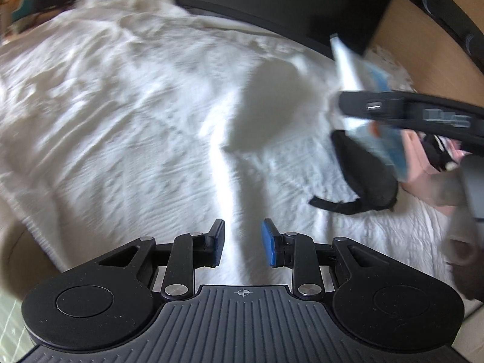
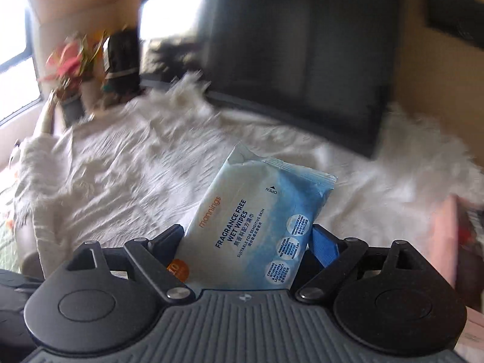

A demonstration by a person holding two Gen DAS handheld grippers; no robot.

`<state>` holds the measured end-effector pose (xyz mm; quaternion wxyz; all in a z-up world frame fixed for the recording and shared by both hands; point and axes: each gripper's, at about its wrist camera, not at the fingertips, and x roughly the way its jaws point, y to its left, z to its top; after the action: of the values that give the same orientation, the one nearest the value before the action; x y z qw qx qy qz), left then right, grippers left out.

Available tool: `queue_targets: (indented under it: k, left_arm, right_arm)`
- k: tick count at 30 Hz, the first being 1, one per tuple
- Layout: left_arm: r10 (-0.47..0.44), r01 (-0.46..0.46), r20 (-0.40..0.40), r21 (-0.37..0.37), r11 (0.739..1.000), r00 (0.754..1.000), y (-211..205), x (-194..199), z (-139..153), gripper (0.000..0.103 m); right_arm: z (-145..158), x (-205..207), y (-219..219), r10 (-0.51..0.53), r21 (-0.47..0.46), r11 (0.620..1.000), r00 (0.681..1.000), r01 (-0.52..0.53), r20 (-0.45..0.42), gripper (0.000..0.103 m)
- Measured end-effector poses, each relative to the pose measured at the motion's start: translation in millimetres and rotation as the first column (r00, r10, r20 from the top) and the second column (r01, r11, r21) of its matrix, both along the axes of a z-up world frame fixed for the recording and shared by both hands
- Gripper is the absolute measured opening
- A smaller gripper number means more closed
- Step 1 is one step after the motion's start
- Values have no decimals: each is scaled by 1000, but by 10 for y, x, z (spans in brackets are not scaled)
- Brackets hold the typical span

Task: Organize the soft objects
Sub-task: 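Grasp the blue wet-wipes pack with the right tool, then grasp the black strapped pouch with the left tool while the right tool holds the wipes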

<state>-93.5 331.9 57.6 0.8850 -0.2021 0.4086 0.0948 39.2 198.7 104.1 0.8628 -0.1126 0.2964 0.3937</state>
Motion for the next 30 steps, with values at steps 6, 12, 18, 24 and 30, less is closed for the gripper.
queue_targets:
  k: [6,12,18,24,30]
  left_arm:
    - [-161,168,101,-68,983,982,-160,239,23,30]
    - [-225,258,190,-173,950,956,-126,776,45,30]
    - [-278,301,125,-241,923,952,-186,1351,-170,30]
    - [-376,390,103,-230,892,921,-473,1730,-374,31]
    - [-456,472,121,-211,856,882,-807,1967,-402,33]
  right_arm:
    - [32,67,-853,-224,15,975,975,224,-1,89]
    - [-459,-9,-1489,-417,-140,900,909,413,0,89]
    - [-840,-121,-1863,-536,-191,831,844,522,-22,89]
    - [-1035,-169,-1996,-576,-175,811,813,558,-80,91]
    - [-1110,-187,-2053,-601,-122,797,796,592,-70,102]
